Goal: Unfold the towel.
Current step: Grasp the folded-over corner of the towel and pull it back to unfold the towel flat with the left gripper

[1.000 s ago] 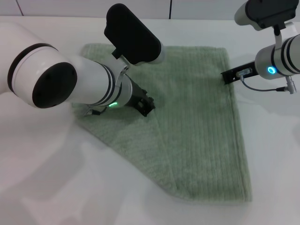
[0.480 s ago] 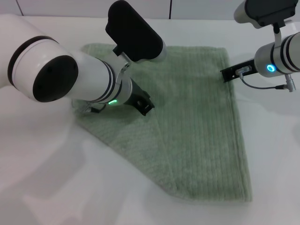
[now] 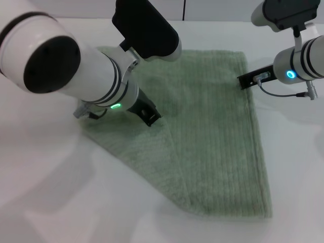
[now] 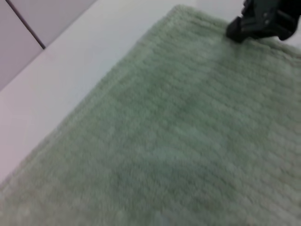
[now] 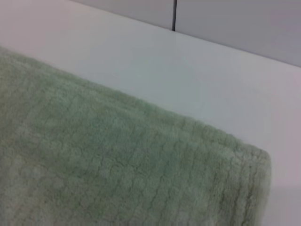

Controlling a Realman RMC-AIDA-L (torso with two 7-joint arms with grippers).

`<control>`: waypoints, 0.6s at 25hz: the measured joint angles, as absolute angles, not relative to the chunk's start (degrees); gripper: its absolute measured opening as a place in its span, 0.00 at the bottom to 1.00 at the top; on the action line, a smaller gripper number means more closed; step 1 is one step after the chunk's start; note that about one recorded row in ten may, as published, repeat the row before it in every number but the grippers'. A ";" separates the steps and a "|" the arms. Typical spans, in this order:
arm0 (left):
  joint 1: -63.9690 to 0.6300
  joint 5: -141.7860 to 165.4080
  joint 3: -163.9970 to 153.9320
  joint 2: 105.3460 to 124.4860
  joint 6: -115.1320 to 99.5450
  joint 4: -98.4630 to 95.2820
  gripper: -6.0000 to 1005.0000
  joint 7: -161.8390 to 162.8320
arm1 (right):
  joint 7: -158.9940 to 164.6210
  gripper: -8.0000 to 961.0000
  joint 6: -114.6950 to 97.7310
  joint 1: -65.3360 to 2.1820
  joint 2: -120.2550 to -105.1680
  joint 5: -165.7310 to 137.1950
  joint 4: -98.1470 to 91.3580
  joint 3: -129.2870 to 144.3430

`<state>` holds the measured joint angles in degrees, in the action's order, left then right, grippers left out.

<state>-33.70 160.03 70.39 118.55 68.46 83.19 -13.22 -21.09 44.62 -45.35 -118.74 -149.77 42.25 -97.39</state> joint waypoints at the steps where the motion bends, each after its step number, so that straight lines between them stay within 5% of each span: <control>1: -33.70 160.03 70.39 118.55 68.46 83.19 0.01 -13.22 | -21.09 0.07 44.62 -45.35 -118.74 -149.77 42.25 -97.39; 15: -33.53 165.49 71.28 118.36 87.97 94.71 0.03 -10.79 | -21.09 0.08 44.23 -45.74 -118.74 -149.77 42.00 -97.47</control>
<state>-33.53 165.49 71.28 118.36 87.97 94.71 -10.79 -21.09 44.23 -45.74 -118.74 -149.77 42.00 -97.47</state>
